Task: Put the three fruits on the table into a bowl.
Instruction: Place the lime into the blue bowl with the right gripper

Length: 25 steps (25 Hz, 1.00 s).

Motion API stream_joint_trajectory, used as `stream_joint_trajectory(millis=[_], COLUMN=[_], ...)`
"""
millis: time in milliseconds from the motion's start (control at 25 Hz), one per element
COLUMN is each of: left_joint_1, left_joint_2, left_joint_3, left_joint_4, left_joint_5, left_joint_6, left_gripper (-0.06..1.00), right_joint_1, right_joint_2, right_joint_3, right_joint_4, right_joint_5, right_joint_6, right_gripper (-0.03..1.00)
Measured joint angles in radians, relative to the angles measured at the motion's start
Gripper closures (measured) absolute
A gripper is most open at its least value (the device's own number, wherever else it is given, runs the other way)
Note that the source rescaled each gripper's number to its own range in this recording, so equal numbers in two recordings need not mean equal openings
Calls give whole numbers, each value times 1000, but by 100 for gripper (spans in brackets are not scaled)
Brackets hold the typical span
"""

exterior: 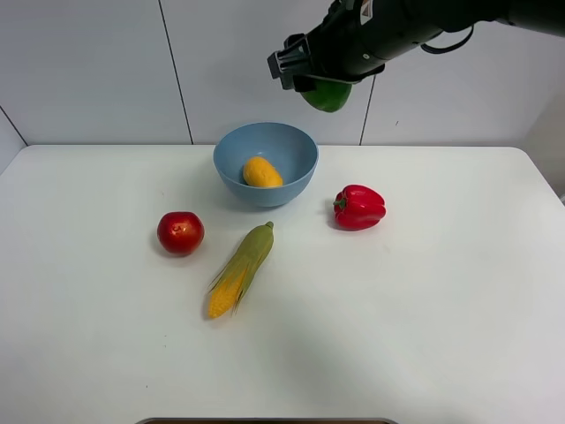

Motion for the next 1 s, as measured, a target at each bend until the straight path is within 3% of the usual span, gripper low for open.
stream_joint_trajectory(millis=[640,1000], left_joint_1=[0,0], left_joint_2=[0,0], left_joint_3=[0,0], left_joint_4=[0,0], left_joint_5=[0,0], left_joint_6=[0,0], left_gripper=[-5,-5], right_joint_1=[-5,-28], right_joint_2=[441,632], right_joint_3=[-421,-527], right_joint_4=[-1,33], right_joint_5=[0,7], right_joint_6=[-27,-38], right_gripper=[77,77])
